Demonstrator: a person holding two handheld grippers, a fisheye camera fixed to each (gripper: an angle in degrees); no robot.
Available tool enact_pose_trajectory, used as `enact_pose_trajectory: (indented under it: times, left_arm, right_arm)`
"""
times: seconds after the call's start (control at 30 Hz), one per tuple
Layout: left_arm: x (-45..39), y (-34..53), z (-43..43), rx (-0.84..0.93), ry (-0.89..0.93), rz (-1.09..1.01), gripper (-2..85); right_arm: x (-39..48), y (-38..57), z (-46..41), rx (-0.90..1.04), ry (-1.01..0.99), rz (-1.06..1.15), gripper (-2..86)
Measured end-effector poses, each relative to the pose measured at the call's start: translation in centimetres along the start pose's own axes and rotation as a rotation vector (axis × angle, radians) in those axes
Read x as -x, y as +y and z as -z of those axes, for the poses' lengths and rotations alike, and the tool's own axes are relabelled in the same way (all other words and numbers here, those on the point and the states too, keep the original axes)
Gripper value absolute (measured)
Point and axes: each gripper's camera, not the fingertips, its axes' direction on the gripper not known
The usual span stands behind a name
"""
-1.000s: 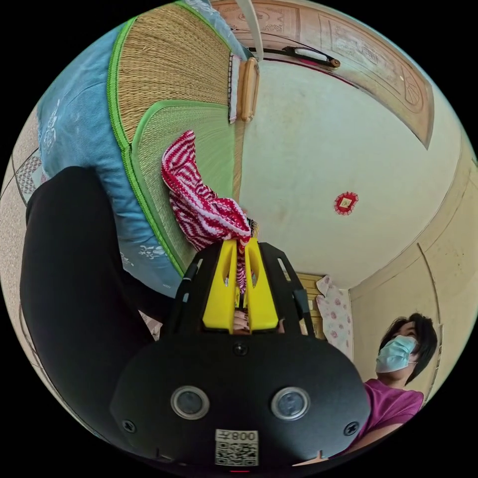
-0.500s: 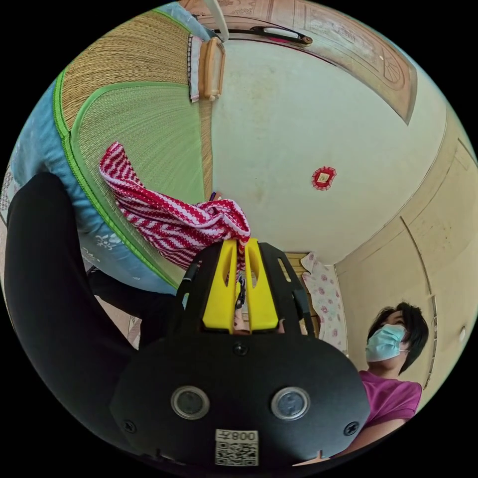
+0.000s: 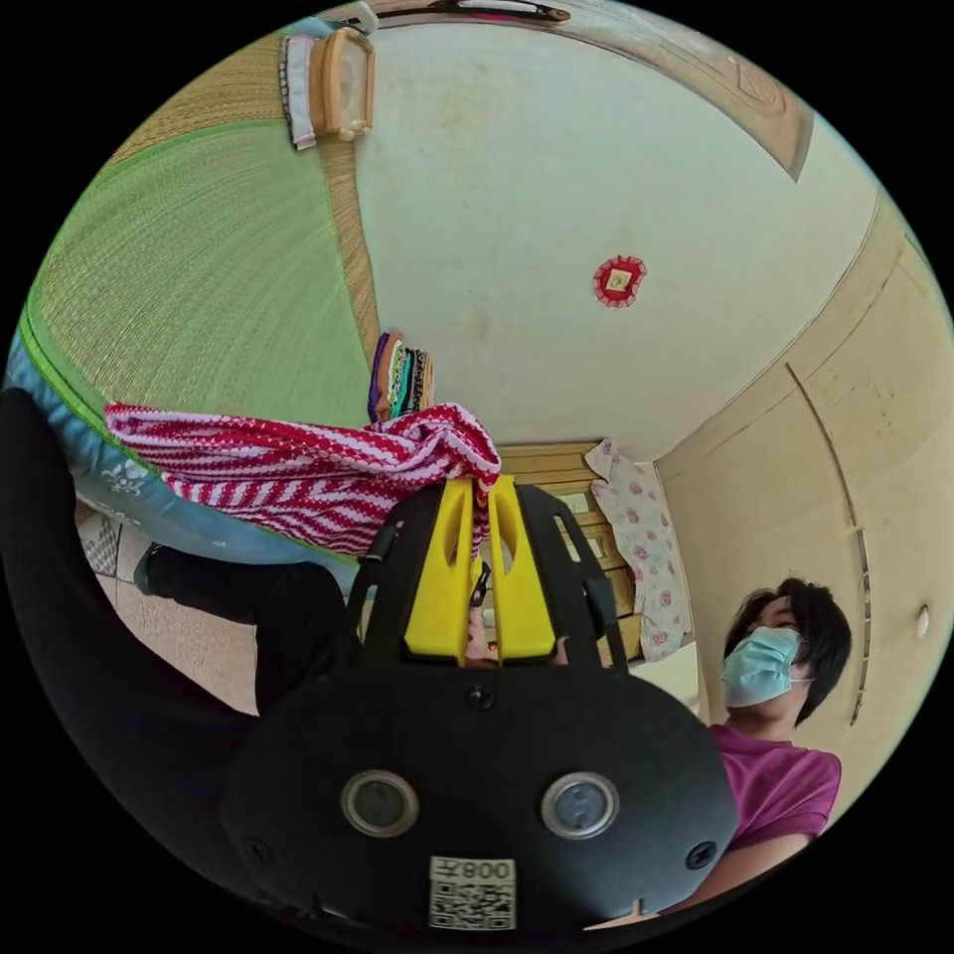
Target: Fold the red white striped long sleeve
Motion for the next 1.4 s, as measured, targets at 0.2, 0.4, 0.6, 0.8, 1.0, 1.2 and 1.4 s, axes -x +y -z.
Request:
enact_pose_trajectory:
  times: [0.2, 0.4, 0.6, 0.8, 1.0, 1.2, 1.4]
  left_arm:
    - [-0.1, -2.0, -10.0, 0.101, 0.012, -0.026, 2.8]
    - [0.5, -5.2, -22.2, 0.203, -0.003, -0.049, 2.7]
    - [0.8, -10.0, -37.5, 0.289, 0.005, -0.106, 2.6]
    - [1.2, -15.1, -53.9, 0.331, 0.003, -0.169, 2.6]
    - [0.3, -18.6, -69.2, 0.353, 0.041, -0.250, 2.7]
    - [0.3, -18.9, -82.7, 0.409, 0.040, -0.371, 2.8]
    - [10.0, -13.5, -93.7, 0.613, -0.119, -0.308, 3.0]
  right_arm:
    - [-1.6, 2.9, 6.1, -0.094, 0.006, 0.059, 0.8]
    - [-4.1, 2.9, 13.4, -0.186, 0.037, 0.095, 1.0]
    - [-5.9, -1.1, 22.1, -0.257, 0.096, 0.153, 1.2]
    - [-7.4, -7.8, 32.3, -0.329, 0.134, 0.208, 1.3]
    - [-7.2, -12.7, 41.2, -0.390, 0.144, 0.295, 1.2]
    - [-8.9, -14.1, 49.4, -0.418, 0.147, 0.353, 1.1]
    - [-21.1, -5.6, 57.7, -0.532, 0.171, 0.178, 1.1]
